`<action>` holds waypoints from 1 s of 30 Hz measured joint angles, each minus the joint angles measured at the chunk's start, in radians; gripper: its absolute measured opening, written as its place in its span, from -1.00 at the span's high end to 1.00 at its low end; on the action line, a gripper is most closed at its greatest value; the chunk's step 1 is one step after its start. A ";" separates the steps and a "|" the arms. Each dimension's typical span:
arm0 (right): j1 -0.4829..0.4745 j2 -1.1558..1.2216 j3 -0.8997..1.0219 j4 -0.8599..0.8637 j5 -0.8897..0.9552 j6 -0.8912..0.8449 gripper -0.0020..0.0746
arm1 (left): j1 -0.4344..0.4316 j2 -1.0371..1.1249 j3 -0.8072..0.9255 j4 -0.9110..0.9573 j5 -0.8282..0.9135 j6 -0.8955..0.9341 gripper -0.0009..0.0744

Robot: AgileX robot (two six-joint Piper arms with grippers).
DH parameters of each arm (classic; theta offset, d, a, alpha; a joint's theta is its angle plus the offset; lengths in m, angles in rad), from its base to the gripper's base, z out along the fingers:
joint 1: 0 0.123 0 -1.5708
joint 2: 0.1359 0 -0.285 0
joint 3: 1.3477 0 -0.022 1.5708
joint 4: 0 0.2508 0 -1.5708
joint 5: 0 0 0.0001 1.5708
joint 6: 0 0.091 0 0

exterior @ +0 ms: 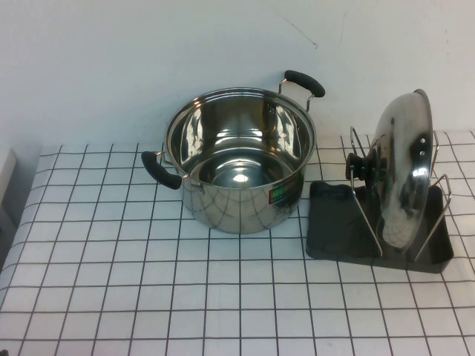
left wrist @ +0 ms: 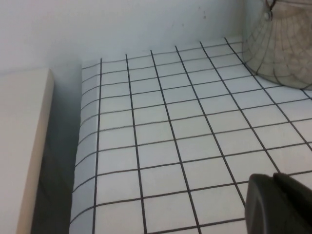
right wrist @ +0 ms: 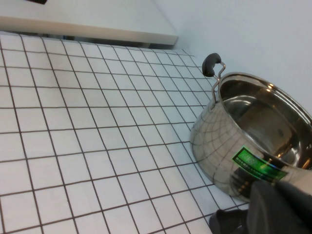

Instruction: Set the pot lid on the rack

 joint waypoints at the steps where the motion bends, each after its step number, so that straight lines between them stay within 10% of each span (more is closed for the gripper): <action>1: 0.000 0.000 0.000 0.000 0.000 0.000 0.95 | 0.000 0.000 0.000 0.010 0.002 -0.023 0.98; 30: 0.000 0.000 0.000 0.000 0.002 0.000 0.95 | 0.000 0.000 -0.003 0.059 0.016 -0.204 0.98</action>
